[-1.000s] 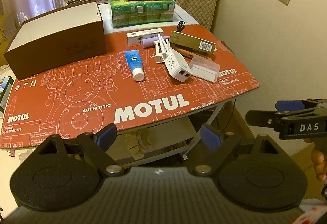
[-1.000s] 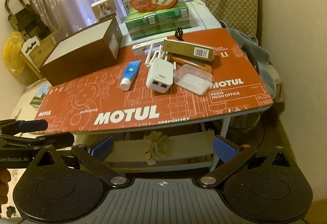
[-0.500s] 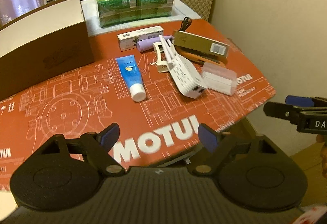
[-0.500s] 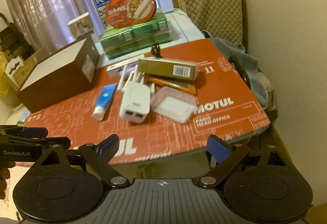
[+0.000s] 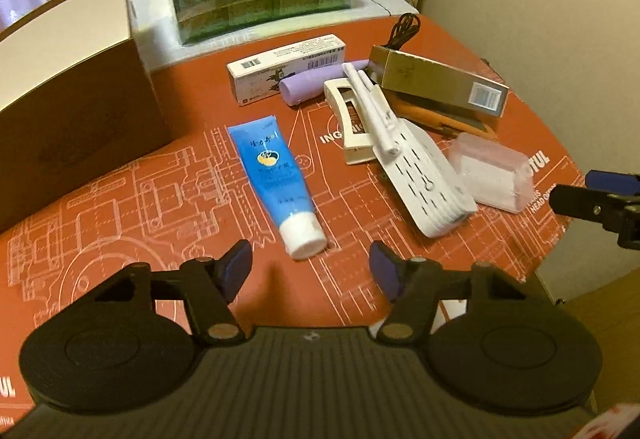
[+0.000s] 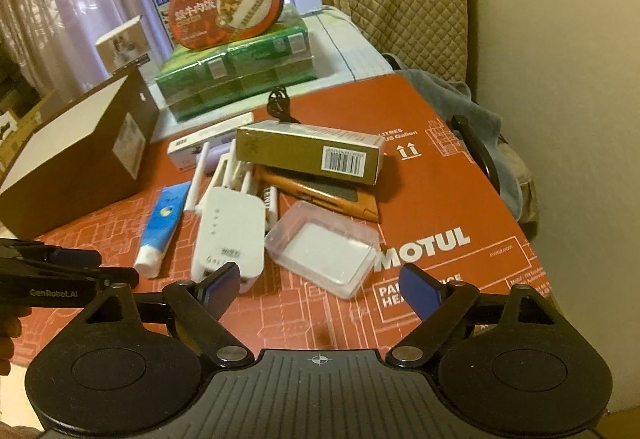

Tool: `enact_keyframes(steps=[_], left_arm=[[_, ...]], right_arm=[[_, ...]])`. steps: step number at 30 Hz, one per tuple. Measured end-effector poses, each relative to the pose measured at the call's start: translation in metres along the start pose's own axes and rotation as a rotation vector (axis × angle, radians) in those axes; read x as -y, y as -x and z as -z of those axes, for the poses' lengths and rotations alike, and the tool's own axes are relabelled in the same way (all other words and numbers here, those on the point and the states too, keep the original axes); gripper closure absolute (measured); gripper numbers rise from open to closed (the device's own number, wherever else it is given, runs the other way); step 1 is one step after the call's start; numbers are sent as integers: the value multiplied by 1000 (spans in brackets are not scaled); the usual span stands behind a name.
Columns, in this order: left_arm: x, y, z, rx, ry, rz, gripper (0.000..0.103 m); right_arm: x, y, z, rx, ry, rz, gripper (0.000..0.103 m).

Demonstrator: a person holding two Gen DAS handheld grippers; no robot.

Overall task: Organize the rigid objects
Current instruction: 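Reach the left tool to the blue tube while the right tool reaches the clear box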

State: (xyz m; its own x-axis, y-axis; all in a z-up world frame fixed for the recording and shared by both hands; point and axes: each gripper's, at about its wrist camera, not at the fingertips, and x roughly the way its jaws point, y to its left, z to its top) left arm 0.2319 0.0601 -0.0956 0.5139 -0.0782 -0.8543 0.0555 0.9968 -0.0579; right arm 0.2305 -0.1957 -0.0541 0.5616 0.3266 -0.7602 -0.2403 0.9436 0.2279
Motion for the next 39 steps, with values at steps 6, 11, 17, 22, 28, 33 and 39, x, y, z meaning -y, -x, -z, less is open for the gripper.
enact_keyframes(steps=[6,11,17,22,28,33,39], left_arm=[[-9,-20,-19,-17,-33,26,47],[-14,-37,-31,-34,-60,44,52],[-16,-56,-36,-58,-61,36,58],[-18,-64,-34,-59,-16,10,64],[-19,-57,-25,-49,68,-42,74],[-24,-44,-6,-48,167,-103,74],[-27,-23,23,-52,285,-159,74]], right_arm=[[-1,-14,-9,-16,-23,35,19],[-3,-25,-15,-24,-35,65,19],[-3,-32,-19,-28,-24,70,19],[4,-39,-26,-38,42,32,19],[12,-51,-37,-69,183,-69,19],[10,-65,-41,-126,353,-158,26],[4,-85,-35,-181,558,-218,35]])
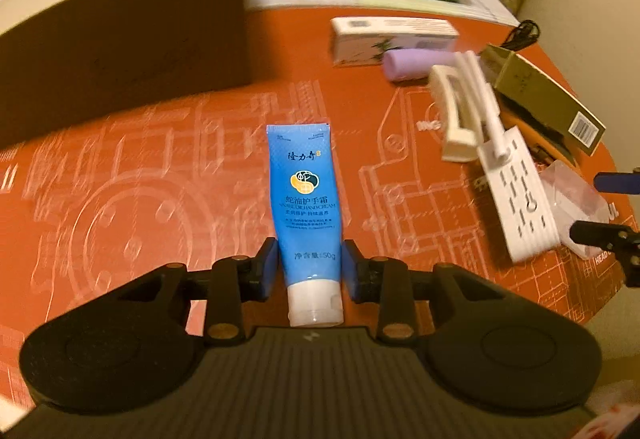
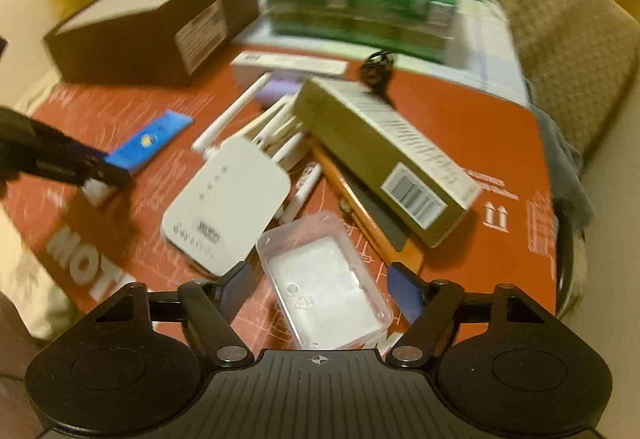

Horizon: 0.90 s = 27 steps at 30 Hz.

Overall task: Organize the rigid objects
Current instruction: 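Reach the left tool to the blue tube while the right tool reaches the clear box, then close the left tool on the blue tube while the right tool grips the clear box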

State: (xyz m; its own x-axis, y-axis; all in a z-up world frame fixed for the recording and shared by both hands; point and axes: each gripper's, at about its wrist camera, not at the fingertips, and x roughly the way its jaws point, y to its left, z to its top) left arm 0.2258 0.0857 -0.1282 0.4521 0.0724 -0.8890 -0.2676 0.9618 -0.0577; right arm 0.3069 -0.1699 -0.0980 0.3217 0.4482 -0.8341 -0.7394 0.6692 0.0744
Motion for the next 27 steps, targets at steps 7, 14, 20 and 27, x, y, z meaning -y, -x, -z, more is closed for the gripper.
enact_keyframes(steps=[7,14,20,27], left_arm=[[1,13,19,-1,55,-31,74],[9,7,13,17,29,-82,69],[13,-1,9,11,-1,-113,68],[18,-1,9,16,2,-136,70]], right_arm=[[3,-17,-6,-21,84,-31,42],[2,-23,-5,-27,65,-29,51],[3,-20,-3,-22,52,-25,51],[3,-16,2,-18,43,-28,51]])
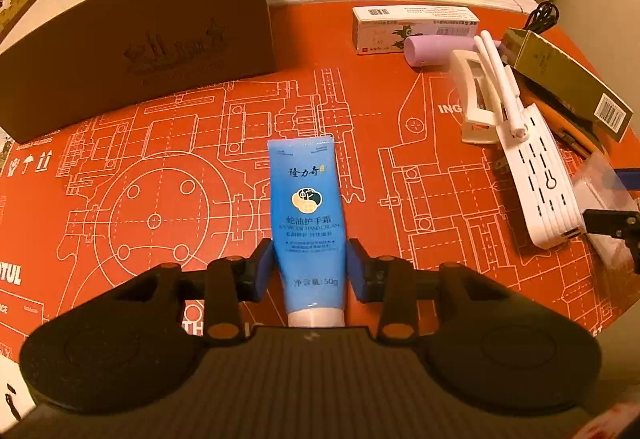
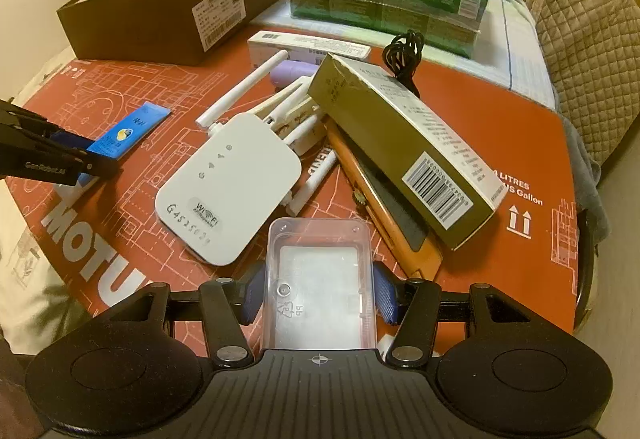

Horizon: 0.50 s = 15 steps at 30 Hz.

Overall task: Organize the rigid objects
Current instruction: 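Close the left tool on the blue tube while the right tool grips the clear box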

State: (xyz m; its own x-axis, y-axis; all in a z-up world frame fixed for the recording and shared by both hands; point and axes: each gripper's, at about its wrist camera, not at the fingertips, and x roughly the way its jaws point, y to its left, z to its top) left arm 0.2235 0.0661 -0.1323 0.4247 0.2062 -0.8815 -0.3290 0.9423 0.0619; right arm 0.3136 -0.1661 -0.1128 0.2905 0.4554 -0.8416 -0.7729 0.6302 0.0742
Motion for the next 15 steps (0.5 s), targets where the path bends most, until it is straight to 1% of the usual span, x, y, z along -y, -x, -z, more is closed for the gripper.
enact_keyframes(steps=[5,15], left_arm=[[3,6,3,10,11,-13,70],[1,34,10,64,56,-26,71]], right_arm=[[6,7,4,7,-25,-12,51],[14,34,2,79,-58,-47,51]])
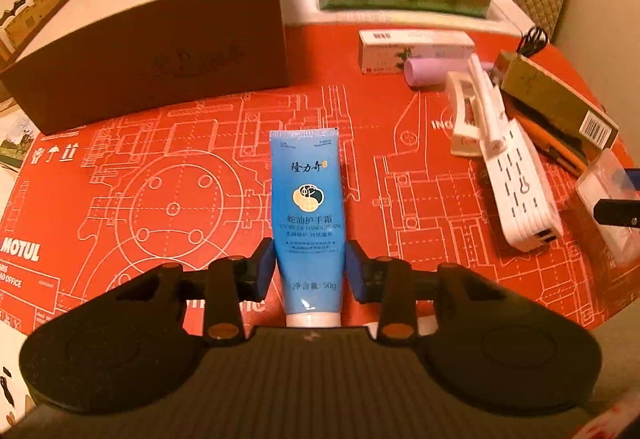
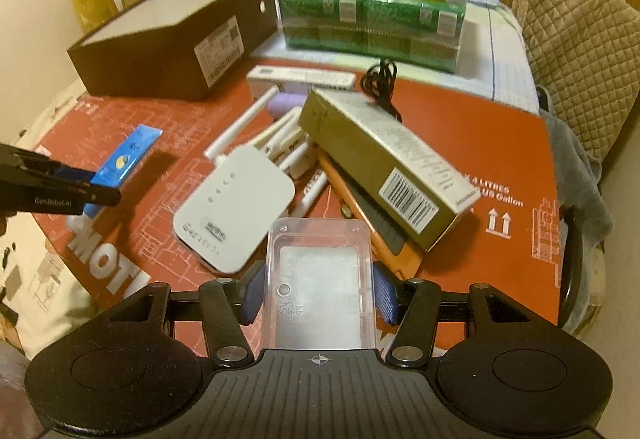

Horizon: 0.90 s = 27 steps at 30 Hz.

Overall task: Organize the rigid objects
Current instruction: 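Close the left tool on the blue tube while the right tool grips the clear box, then carry the blue tube and clear box with both tools into the open box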

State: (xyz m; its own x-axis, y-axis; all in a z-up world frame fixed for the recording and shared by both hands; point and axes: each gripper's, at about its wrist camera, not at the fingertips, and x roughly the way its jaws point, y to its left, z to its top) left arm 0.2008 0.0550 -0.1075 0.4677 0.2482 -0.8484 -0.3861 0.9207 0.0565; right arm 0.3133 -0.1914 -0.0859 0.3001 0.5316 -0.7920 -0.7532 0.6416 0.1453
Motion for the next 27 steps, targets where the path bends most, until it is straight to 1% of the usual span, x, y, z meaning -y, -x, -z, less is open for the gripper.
enact_keyframes(steps=[8,16,21,27], left_arm=[[-11,23,-11,65,28,13,71],[-36,48,-36,150,37,50,71],[-64,63,-57,202,50,62,71],[-106,73,-90,240,61,57,71]], right_arm=[[-10,14,-19,50,3,-18,51],[-33,14,-60,115,-7,-52,51],[-57,2,-90,134,7,-83,51],[-92,-20,-134,159,23,-133,51]])
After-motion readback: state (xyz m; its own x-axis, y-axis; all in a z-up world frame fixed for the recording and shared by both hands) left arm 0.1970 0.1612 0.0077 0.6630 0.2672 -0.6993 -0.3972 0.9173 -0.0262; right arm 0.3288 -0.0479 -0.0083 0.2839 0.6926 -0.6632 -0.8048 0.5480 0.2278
